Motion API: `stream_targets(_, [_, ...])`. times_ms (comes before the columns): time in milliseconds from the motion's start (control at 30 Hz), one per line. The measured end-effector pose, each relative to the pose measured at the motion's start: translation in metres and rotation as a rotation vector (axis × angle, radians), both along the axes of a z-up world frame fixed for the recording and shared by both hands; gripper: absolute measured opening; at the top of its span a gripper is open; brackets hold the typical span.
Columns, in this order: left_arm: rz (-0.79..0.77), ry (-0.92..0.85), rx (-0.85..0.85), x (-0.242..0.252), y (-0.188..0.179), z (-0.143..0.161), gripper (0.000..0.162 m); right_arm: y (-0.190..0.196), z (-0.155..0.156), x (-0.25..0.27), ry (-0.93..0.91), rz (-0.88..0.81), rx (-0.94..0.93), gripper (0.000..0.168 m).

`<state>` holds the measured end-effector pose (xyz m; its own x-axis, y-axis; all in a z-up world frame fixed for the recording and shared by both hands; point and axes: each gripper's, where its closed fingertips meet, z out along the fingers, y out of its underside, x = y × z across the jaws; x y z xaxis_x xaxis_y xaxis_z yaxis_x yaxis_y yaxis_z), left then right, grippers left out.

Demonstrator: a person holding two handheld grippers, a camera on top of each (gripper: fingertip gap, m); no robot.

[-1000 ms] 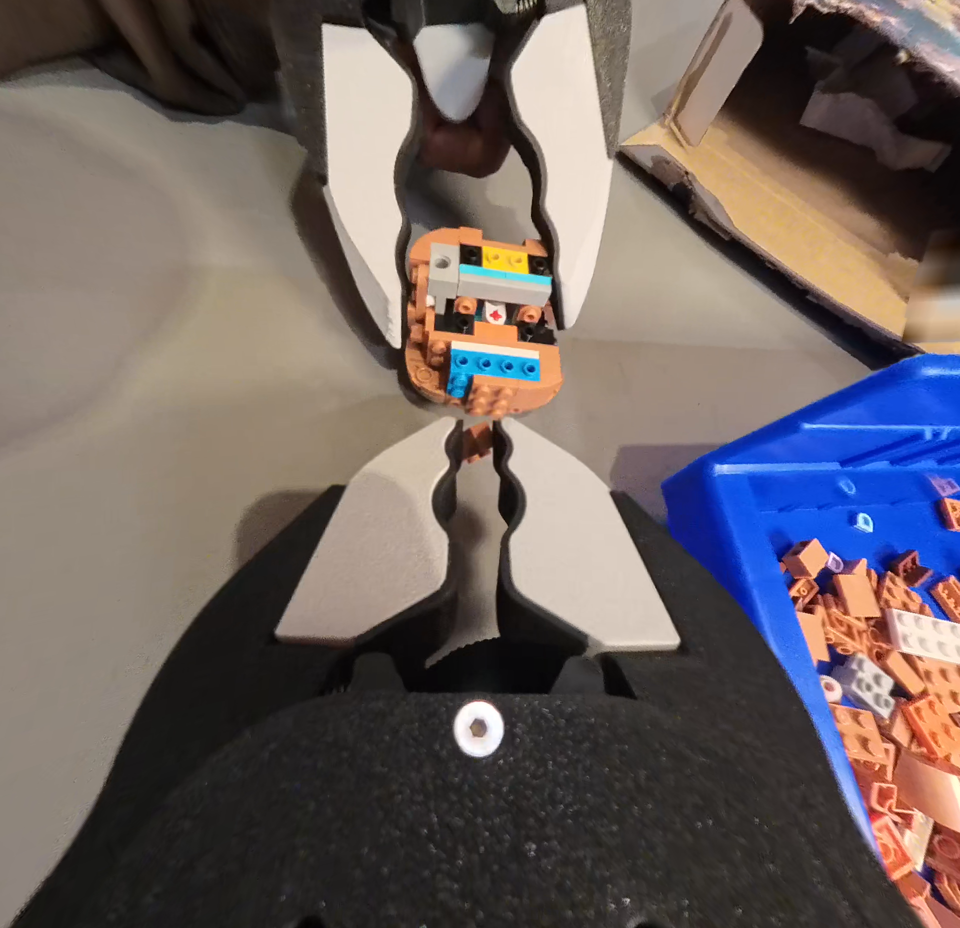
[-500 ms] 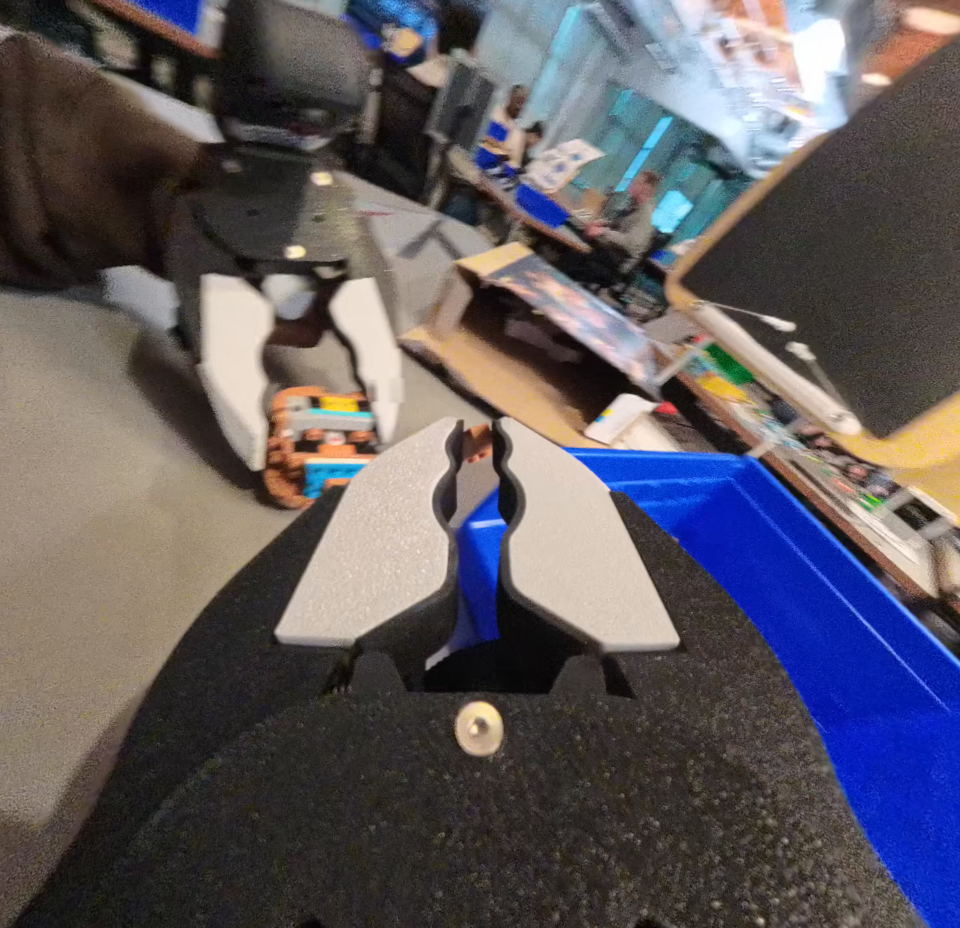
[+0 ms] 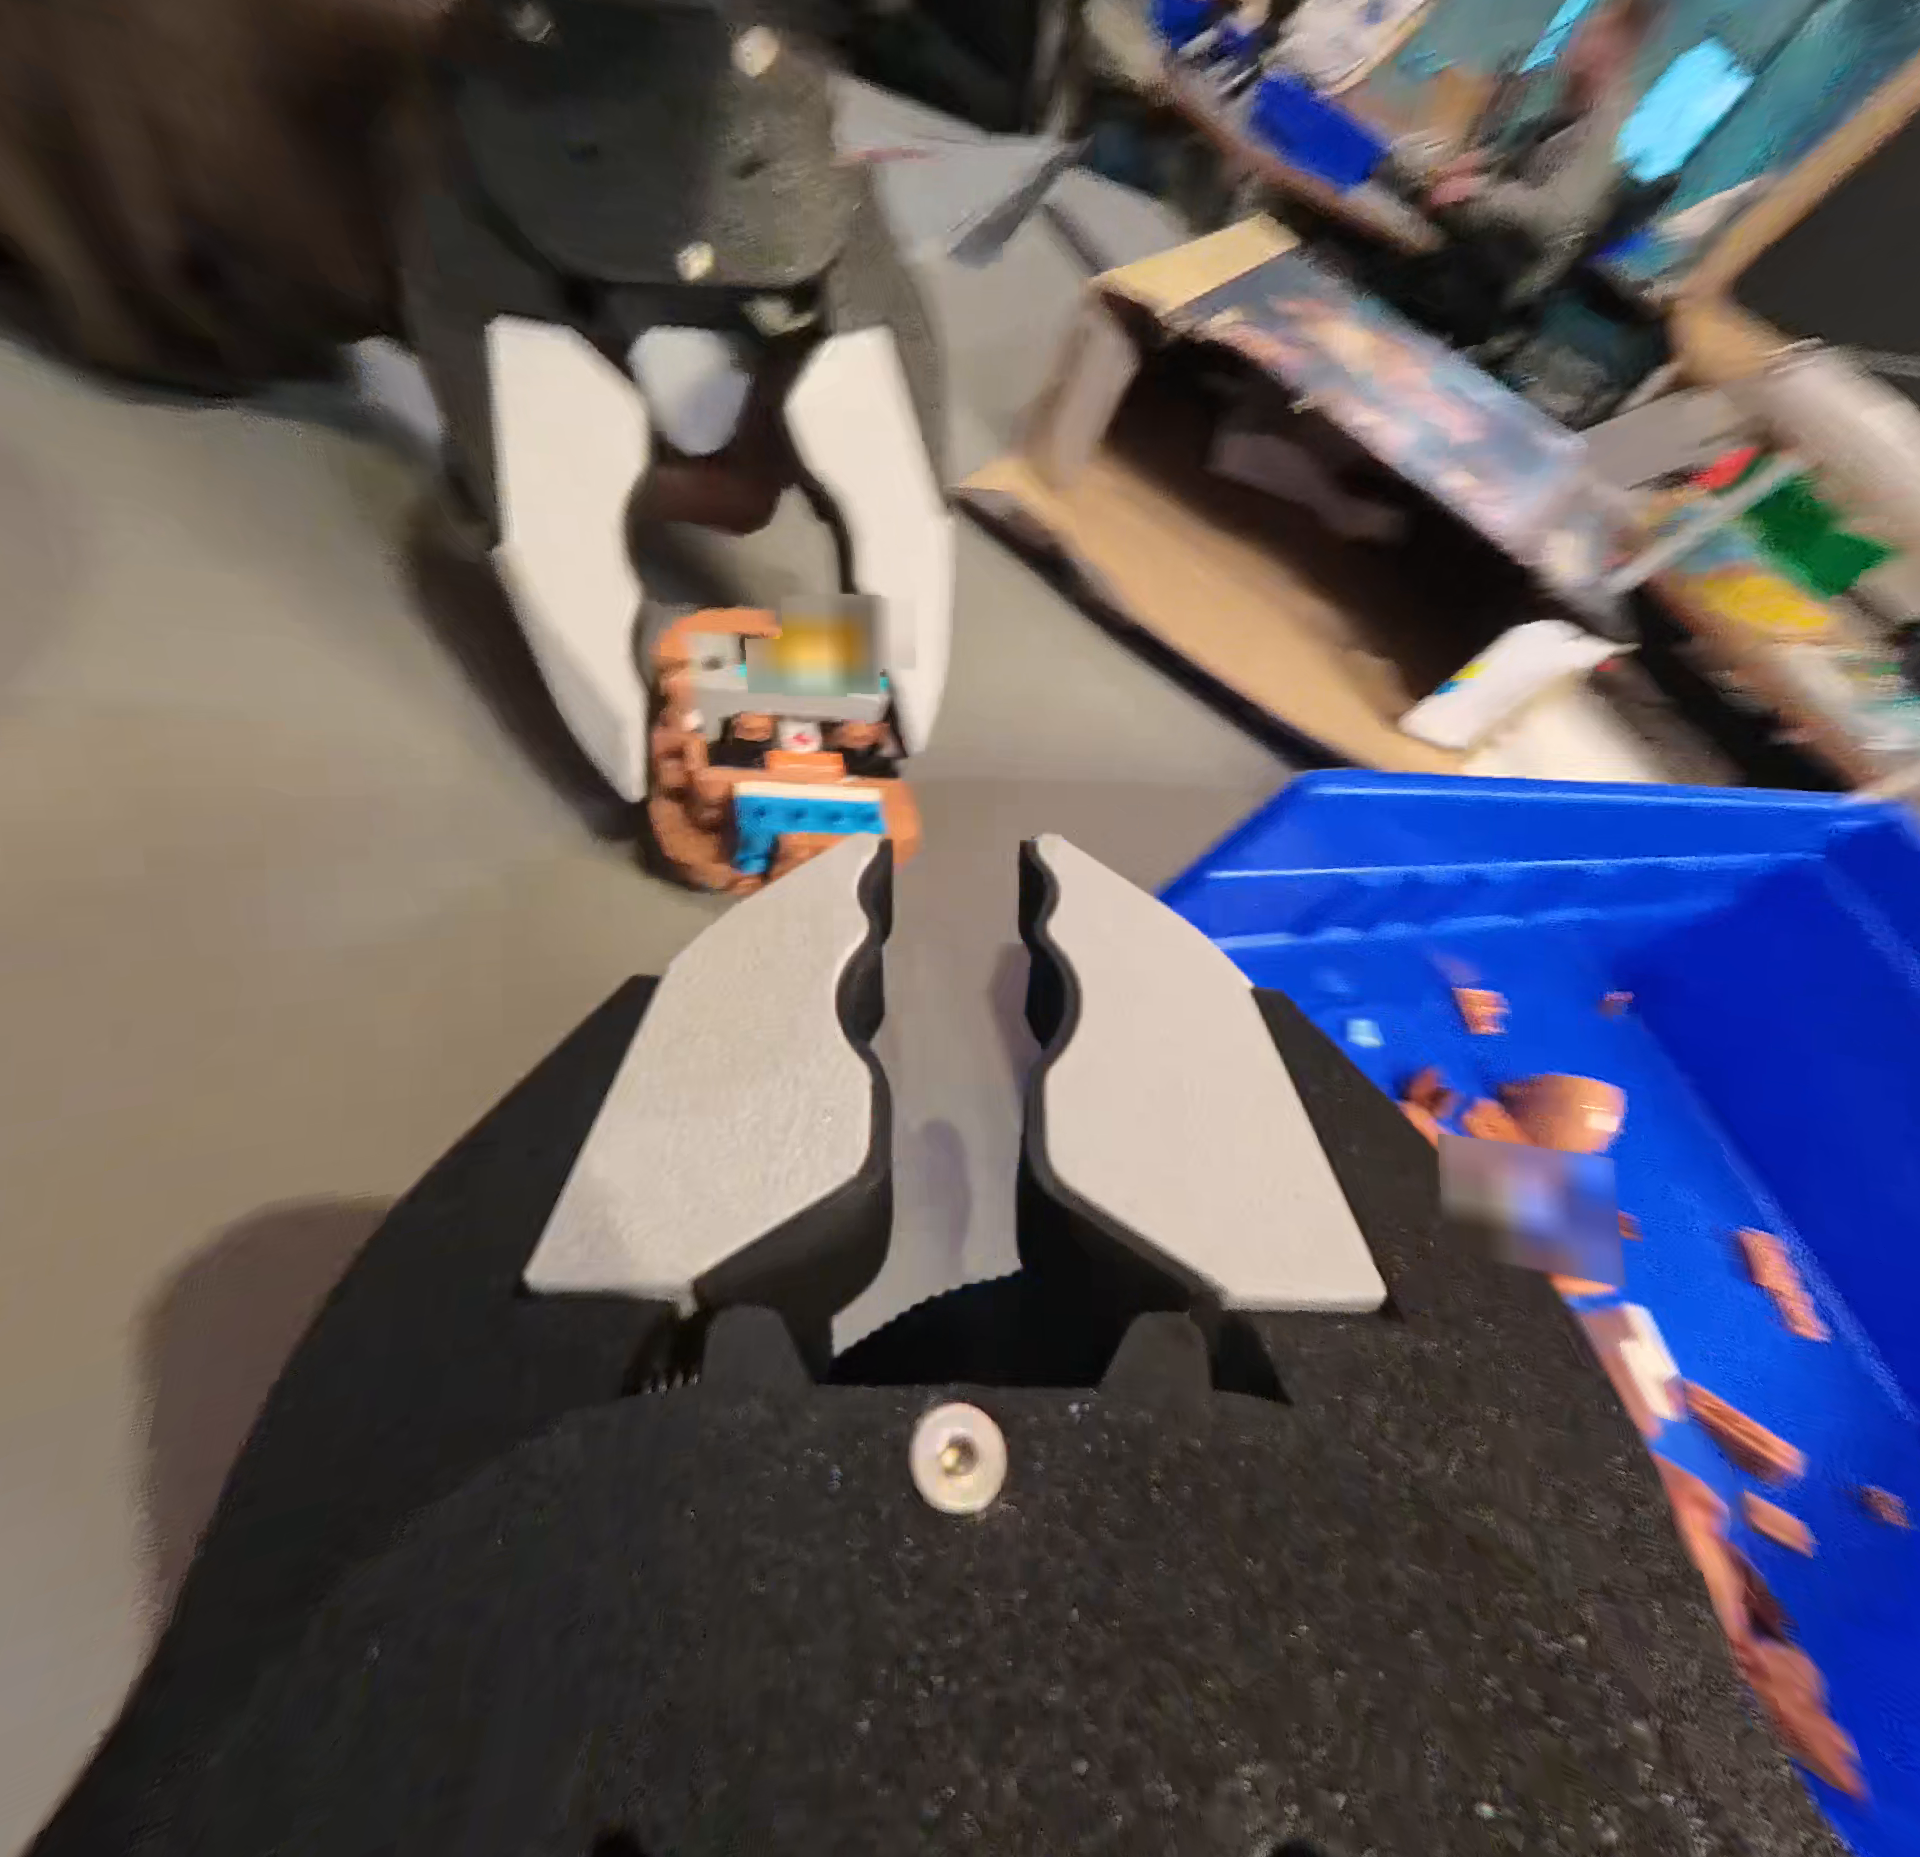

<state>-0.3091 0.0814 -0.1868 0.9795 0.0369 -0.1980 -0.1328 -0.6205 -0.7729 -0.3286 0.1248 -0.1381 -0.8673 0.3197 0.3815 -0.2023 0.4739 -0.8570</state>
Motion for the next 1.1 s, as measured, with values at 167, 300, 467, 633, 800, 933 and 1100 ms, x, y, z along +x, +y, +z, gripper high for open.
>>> stream_targets(167, [-0.089, -0.018, 0.050, 0.014, 0.005, 0.001, 0.061, -0.012, -0.038, 0.024, -0.150, 0.136, 0.112, 0.033])
stream_targets(300, [-0.118, -0.025, 0.076, 0.018, 0.008, 0.002, 0.061, -0.017, -0.042, 0.032, -0.163, 0.179, 0.129, 0.041])
stream_targets(467, [-0.123, -0.017, 0.081, 0.019, 0.009, 0.003, 0.061, -0.020, -0.040, 0.032, -0.227, 0.163, 0.096, 0.045])
stream_targets(633, [-0.136, 0.000, 0.085, 0.021, 0.011, 0.003, 0.061, -0.021, -0.040, 0.032, -0.303, 0.153, 0.073, 0.051])
stream_targets(800, [-0.148, 0.001, 0.087, 0.023, 0.013, 0.003, 0.061, -0.023, -0.046, 0.032, -0.295, 0.139, 0.118, 0.049])
stream_targets(933, [-0.158, 0.000, 0.086, 0.026, 0.015, 0.003, 0.061, -0.025, -0.046, 0.035, -0.293, 0.158, 0.125, 0.043])
stream_targets(1100, [-0.169, -0.015, 0.084, 0.028, 0.014, 0.003, 0.061, -0.025, -0.047, 0.038, -0.285, 0.179, 0.131, 0.043])
